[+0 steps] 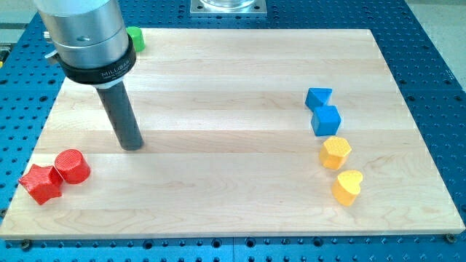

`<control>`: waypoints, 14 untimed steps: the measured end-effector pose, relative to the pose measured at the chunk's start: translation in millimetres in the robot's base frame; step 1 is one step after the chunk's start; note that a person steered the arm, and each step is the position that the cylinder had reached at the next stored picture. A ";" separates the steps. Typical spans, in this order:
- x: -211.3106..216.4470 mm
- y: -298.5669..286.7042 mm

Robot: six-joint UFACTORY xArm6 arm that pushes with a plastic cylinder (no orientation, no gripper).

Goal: Move your arm to the center of the board

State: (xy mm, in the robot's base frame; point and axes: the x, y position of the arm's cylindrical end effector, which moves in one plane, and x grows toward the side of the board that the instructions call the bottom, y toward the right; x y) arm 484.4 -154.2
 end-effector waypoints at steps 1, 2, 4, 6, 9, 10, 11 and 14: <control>0.0 0.0; -0.2 0.0; -18.3 -2.4; -31.8 -2.4; -50.4 -2.4; -50.3 -2.4; -64.0 -9.5; -73.1 -9.5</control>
State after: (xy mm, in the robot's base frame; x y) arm 411.3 -163.7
